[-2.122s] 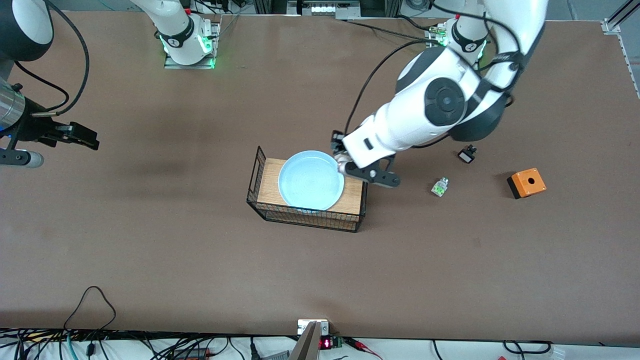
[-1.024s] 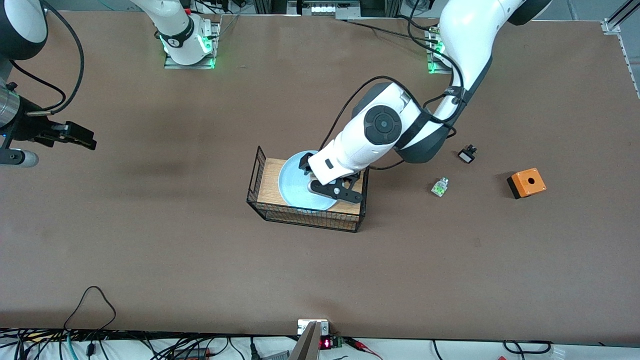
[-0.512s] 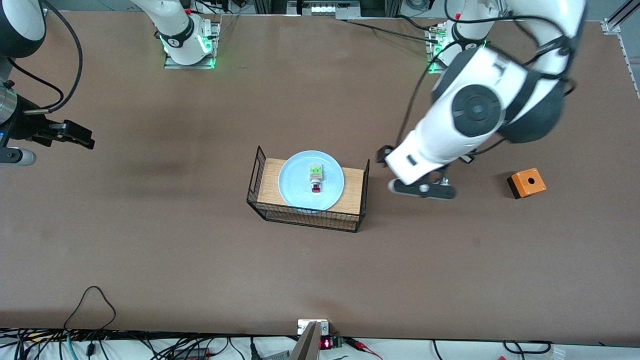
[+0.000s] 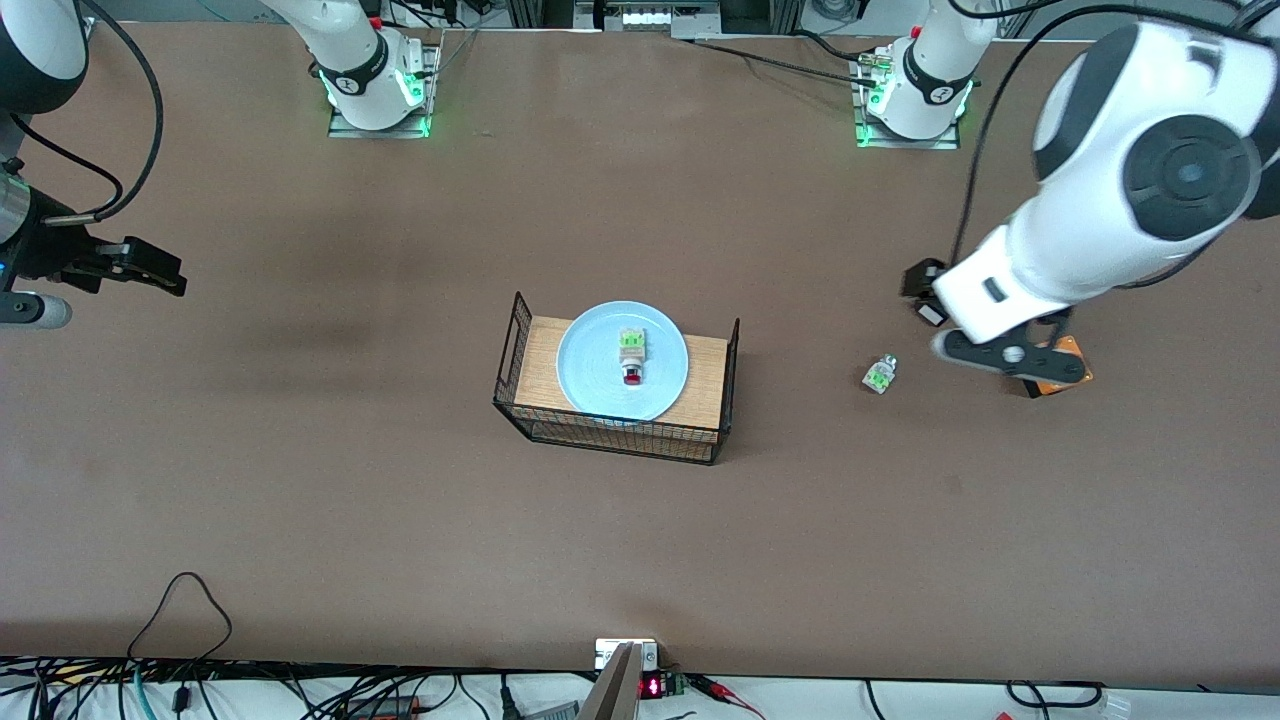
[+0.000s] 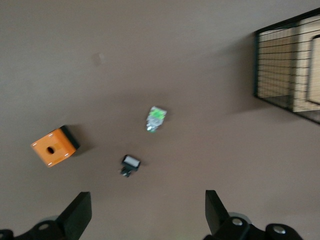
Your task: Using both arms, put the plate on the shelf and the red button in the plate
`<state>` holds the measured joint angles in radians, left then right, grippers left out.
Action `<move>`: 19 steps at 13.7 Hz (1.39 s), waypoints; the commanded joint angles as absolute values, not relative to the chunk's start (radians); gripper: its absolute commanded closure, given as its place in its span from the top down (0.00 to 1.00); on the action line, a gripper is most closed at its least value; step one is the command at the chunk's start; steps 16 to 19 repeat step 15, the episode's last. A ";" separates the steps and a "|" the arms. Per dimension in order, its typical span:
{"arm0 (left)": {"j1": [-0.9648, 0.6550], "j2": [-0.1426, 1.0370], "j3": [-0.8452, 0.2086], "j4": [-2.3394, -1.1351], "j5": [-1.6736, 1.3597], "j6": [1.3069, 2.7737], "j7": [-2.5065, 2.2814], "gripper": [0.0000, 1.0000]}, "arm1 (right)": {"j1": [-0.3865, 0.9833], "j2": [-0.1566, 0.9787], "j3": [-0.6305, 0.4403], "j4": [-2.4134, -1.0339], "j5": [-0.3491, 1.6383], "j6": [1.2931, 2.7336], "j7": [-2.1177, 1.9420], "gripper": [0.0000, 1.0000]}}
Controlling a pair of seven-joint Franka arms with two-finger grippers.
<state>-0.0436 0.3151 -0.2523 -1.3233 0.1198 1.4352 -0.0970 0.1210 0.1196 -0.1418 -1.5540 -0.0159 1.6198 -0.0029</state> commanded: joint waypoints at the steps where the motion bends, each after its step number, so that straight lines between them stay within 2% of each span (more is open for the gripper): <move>1: -0.035 0.085 -0.167 -1.608 0.120 1.592 -0.066 1.00 | 0.115 0.110 -0.140 -1.543 -0.012 1.605 -0.018 1.00; 3: -0.032 0.017 -0.124 -1.687 0.117 1.647 -0.063 1.00 | 0.115 0.110 -0.138 -1.543 -0.012 1.605 -0.017 1.00; 6: 0.017 0.002 -0.115 -1.738 0.047 1.687 -0.060 1.00 | 0.120 0.112 -0.138 -1.543 -0.012 1.605 -0.011 1.00; 10: -0.023 -0.017 -0.098 -1.749 0.038 1.687 -0.051 1.00 | 0.123 0.114 -0.135 -1.543 -0.012 1.609 -0.011 1.00; 13: -0.070 -0.018 -0.046 -1.750 0.038 1.687 -0.048 1.00 | 0.121 0.115 -0.135 -1.543 -0.012 1.608 -0.011 1.00; 19: -0.074 -0.020 -0.043 -1.758 0.038 1.687 -0.038 1.00 | 0.121 0.114 -0.135 -1.543 -0.012 1.608 -0.011 1.00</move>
